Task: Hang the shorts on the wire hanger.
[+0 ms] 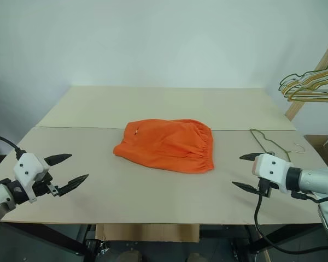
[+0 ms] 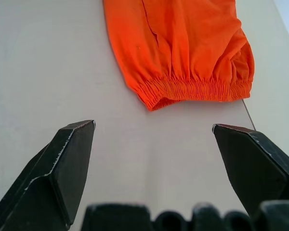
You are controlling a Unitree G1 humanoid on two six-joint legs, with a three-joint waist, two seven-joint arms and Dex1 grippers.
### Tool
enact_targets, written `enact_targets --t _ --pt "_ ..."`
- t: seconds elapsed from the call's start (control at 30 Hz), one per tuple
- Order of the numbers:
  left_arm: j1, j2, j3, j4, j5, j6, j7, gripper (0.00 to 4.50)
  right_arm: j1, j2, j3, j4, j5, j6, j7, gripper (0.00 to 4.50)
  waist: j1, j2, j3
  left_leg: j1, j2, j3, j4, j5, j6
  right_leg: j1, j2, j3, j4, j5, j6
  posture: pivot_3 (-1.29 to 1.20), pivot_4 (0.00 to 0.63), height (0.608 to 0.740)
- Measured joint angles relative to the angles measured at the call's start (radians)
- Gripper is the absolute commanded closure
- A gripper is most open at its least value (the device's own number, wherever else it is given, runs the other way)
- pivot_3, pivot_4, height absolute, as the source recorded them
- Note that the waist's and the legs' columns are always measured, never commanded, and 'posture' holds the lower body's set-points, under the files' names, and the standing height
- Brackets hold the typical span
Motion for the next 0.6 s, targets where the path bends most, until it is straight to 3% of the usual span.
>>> enact_targets --t 0.6 --pt "-0.017 -0.003 -0.032 0.001 0.01 -0.008 -0.007 0.01 -0.042 -0.001 0.007 0.0 -0.014 -0.003 -0.004 0.0 -0.006 0.001 0.0 0.001 0.0 0.0 0.0 0.0 0.0 0.001 0.0 0.0 0.0 0.0 0.0 0.05 0.0 0.74"
